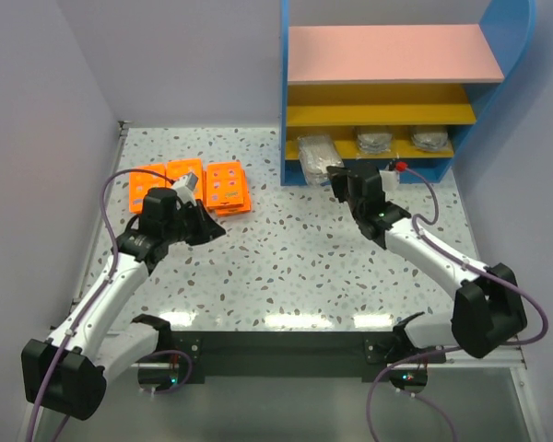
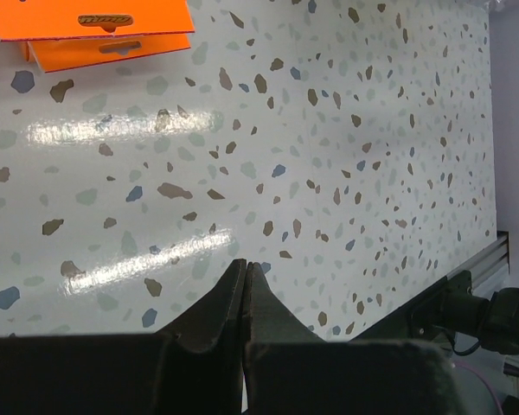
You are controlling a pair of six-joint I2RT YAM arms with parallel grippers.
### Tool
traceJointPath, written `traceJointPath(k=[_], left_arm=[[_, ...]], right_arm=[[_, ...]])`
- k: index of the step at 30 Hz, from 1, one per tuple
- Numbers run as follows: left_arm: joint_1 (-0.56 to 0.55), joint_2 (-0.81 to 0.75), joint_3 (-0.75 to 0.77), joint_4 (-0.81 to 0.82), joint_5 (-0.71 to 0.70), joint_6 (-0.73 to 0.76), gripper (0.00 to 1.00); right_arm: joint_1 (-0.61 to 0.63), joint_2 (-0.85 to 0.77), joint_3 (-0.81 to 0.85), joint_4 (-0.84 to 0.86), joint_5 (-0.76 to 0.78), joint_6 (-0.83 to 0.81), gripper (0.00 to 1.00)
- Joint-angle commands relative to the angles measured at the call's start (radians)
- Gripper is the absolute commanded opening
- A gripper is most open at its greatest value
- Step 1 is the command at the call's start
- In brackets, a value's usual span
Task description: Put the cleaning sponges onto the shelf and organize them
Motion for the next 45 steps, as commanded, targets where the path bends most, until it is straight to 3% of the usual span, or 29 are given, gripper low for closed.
traceJointPath(k=[1, 7, 15, 25, 28, 34, 37, 40, 45], left_arm=[[0.000, 0.004, 0.060, -0.010, -0.008, 0.026, 0.00], [0.000, 0.020, 0.087, -0.017, -0.005, 0.027, 0.00], [0.000, 0.064, 0.114, 0.000, -0.029, 0.017, 0.00], [0.001, 0.108, 0.140, 0.006, -0.046, 0.015, 0.00], [0.001, 0.116, 0.145, 0.006, -0.043, 0.012, 0.00], [0.001, 0.113, 0.149, 0.011, -0.042, 0.007, 0.00], [0.001, 0.098, 0.148, 0.012, -0.043, 0.003, 0.00], [0.001, 0.089, 0.137, 0.019, -0.046, 0.000, 0.00], [0.000, 0.079, 0.119, 0.032, -0.055, -0.005, 0.00]], right_arm=[[-0.007, 0.092, 0.086, 0.149, 0.084, 0.018, 0.00], [-0.005, 0.238, 0.214, 0.181, 0.131, 0.066, 0.00], [-0.004, 0.364, 0.371, 0.062, 0.220, 0.133, 0.00], [0.010, 0.476, 0.438, 0.023, 0.226, 0.164, 0.00], [0.010, 0.479, 0.441, 0.031, 0.214, 0.158, 0.11], [0.010, 0.453, 0.401, 0.086, 0.131, 0.156, 0.46], [0.010, 0.390, 0.356, 0.103, 0.114, 0.136, 0.58], [0.012, 0.294, 0.274, 0.115, 0.116, 0.116, 0.68], [-0.001, 0.088, 0.111, 0.115, 0.065, 0.026, 0.77]])
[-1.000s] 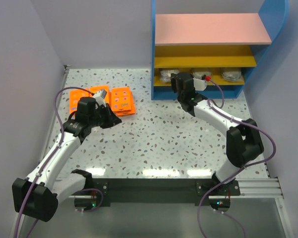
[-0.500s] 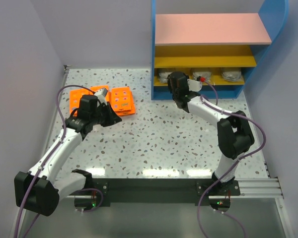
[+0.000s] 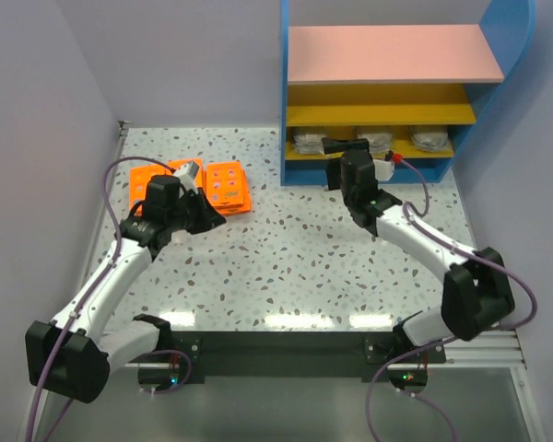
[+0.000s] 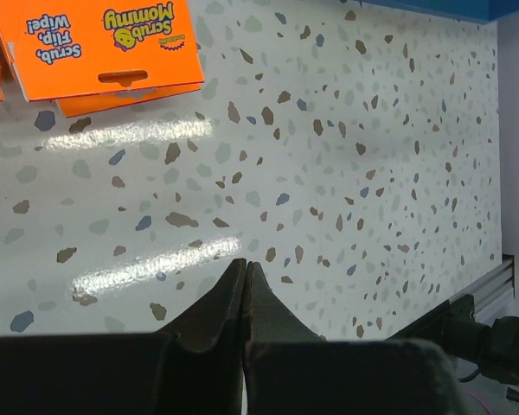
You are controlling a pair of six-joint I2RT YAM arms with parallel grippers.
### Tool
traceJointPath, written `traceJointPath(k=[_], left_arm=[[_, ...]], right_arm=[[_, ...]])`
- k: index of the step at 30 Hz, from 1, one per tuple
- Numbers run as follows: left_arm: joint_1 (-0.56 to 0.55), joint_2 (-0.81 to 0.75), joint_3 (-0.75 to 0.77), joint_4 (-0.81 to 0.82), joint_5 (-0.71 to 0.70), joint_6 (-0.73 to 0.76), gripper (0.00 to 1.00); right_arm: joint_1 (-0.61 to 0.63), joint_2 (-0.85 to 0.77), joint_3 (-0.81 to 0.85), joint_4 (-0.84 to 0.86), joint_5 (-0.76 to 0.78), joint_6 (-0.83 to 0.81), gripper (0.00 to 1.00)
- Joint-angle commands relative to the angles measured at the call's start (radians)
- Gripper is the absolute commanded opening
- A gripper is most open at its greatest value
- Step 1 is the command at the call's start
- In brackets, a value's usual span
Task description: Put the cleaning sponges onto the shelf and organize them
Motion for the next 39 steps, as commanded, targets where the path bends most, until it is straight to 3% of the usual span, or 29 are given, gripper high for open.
traceJointPath(k=[1, 6, 8, 12, 15, 20, 27, 39], left_arm=[[0.001, -0.033, 0.014, 0.039, -0.020, -0.004, 0.00], [0.008, -0.051, 0.006, 0.018, -0.083, -0.009, 0.00], [0.015, -0.060, 0.007, 0.002, -0.123, -0.015, 0.00], [0.032, -0.102, 0.007, -0.024, -0.190, -0.044, 0.00], [0.049, -0.149, 0.014, -0.042, -0.227, -0.055, 0.00], [0.080, -0.186, 0.053, -0.113, -0.276, -0.055, 0.00], [0.089, -0.263, 0.061, -0.167, -0.298, -0.076, 0.00], [0.089, -0.307, 0.032, -0.223, -0.305, -0.061, 0.00]], right_arm=[[-0.007, -0.164, -0.076, 0.027, -0.080, -0.100, 0.77], [-0.003, -0.277, -0.160, -0.148, -0.379, -0.292, 0.77], [0.011, -0.283, -0.238, -0.129, -0.497, -0.317, 0.75], [0.164, -0.259, -0.306, -0.063, -0.499, -0.312, 0.75], [0.264, -0.114, -0.246, 0.006, -0.522, -0.295, 0.74], [0.344, 0.133, -0.102, 0.137, -0.507, -0.240, 0.73], [0.390, 0.318, 0.051, 0.269, -0.383, -0.134, 0.73], [0.395, 0.486, 0.331, 0.051, -0.183, 0.004, 0.70]])
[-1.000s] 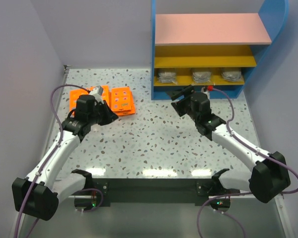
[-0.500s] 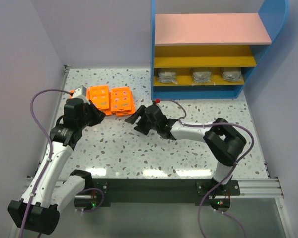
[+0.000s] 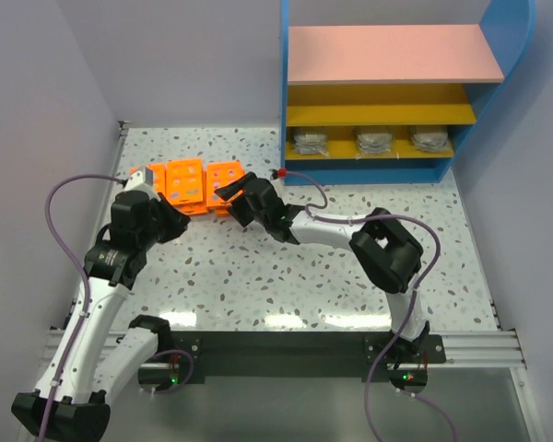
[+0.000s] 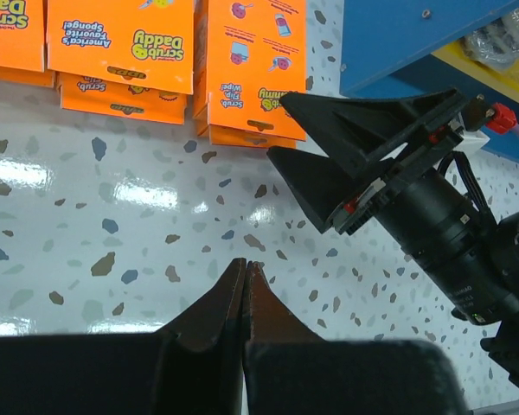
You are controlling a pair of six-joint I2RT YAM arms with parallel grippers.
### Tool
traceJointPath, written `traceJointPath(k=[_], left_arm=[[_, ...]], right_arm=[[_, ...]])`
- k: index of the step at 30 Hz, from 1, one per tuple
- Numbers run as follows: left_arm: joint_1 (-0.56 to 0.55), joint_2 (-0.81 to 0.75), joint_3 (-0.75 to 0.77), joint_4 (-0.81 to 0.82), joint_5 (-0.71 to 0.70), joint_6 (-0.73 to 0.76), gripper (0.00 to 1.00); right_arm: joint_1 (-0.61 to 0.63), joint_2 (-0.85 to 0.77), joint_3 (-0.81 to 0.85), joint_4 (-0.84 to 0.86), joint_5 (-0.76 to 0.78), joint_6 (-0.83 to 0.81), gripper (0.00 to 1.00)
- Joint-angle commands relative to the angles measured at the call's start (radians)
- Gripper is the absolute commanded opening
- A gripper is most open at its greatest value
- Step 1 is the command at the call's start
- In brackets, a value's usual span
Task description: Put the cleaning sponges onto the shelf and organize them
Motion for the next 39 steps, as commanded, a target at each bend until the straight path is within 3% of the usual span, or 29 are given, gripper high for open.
traceJointPath(k=[1, 8, 16, 21, 24, 25, 27, 28, 30, 39], left_arm=[[0.008, -0.011, 0.014, -0.028, -0.014, 0.004, 0.00], [0.008, -0.006, 0.042, -0.047, -0.037, 0.028, 0.00], [0.008, 0.000, 0.033, -0.040, -0.031, 0.025, 0.00], [0.008, -0.003, 0.053, -0.062, -0.042, 0.027, 0.00], [0.006, -0.009, 0.056, -0.077, -0.053, 0.033, 0.00], [0.008, -0.012, 0.057, -0.082, -0.054, 0.034, 0.00], [0.006, -0.017, 0.056, -0.086, -0.057, 0.034, 0.00], [0.008, -0.020, 0.056, -0.086, -0.057, 0.031, 0.00], [0.008, -0.021, 0.050, -0.080, -0.056, 0.030, 0.00], [0.008, -0.011, 0.041, -0.030, -0.034, 0.019, 0.00]], right_arm=[[0.003, 0.034, 0.084, -0.082, 0.092, 0.063, 0.70], [0.006, 0.030, 0.121, -0.213, 0.093, 0.080, 0.69], [0.004, 0.097, 0.173, -0.230, 0.117, 0.102, 0.67], [-0.013, 0.157, 0.228, -0.211, 0.145, 0.121, 0.61], [-0.030, 0.166, 0.227, -0.208, 0.157, 0.143, 0.48], [-0.039, 0.162, 0.216, -0.192, 0.164, 0.149, 0.38], [-0.045, 0.146, 0.177, -0.168, 0.170, 0.155, 0.27], [-0.051, 0.129, 0.164, -0.153, 0.167, 0.152, 0.11], [-0.057, 0.106, 0.115, -0.124, 0.138, 0.141, 0.00], [-0.097, -0.232, -0.260, 0.167, -0.111, 0.020, 0.00]])
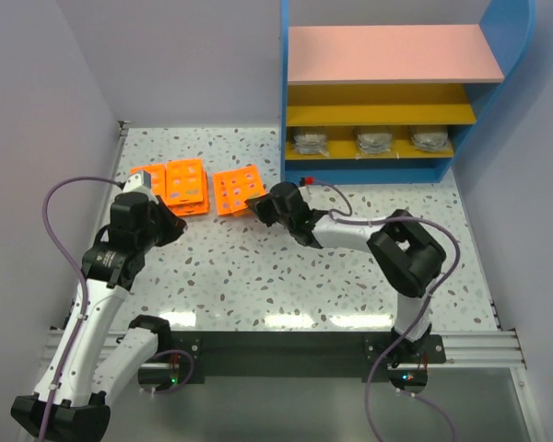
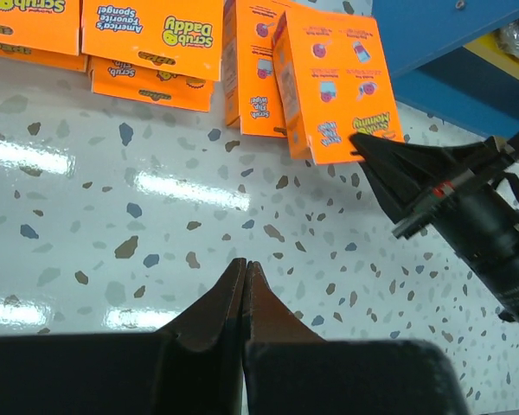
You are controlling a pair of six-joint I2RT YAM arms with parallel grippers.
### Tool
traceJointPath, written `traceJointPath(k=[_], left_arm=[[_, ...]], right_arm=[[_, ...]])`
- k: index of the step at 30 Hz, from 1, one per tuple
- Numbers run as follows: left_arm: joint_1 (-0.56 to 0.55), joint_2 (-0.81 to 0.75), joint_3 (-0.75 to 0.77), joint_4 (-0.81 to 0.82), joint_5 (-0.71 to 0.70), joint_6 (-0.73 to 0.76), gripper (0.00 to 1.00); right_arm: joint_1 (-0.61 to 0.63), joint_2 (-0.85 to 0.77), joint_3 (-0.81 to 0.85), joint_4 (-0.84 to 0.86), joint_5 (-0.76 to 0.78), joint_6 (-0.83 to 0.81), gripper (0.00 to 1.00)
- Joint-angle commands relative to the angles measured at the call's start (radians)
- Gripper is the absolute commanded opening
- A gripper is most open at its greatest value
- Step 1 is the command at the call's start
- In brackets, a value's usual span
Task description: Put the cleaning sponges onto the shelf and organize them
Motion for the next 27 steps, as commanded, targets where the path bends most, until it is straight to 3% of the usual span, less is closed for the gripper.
traceJointPath(k=[1, 7, 13, 16, 20, 27], left_arm=[[0.007, 0.002, 0.020, 0.055, 0.008, 0.007, 0.00], [0.007, 0.047, 0.012, 0.123, 0.045, 0.001, 0.00], [0.007, 0.105, 0.014, 0.186, 0.074, 0.001, 0.00], [0.007, 0.125, 0.011, 0.210, 0.090, -0.007, 0.00], [0.007, 0.136, 0.002, 0.239, 0.116, -0.020, 0.00], [0.007, 0.128, 0.001, 0.270, 0.160, -0.059, 0.00]], right_arm=[[-0.023, -0.199, -0.116, 0.123, -0.151, -0.085, 0.00], [-0.090, -0.557, -0.249, -0.058, -0.343, -0.134, 0.00], [-0.201, -0.866, -0.189, -0.287, -0.443, -0.241, 0.00], [-0.277, -0.941, -0.109, -0.431, -0.449, -0.269, 0.00], [-0.411, -0.932, 0.023, -0.489, -0.407, -0.324, 0.00], [-0.682, -0.736, 0.211, -0.298, -0.562, -0.209, 0.00]])
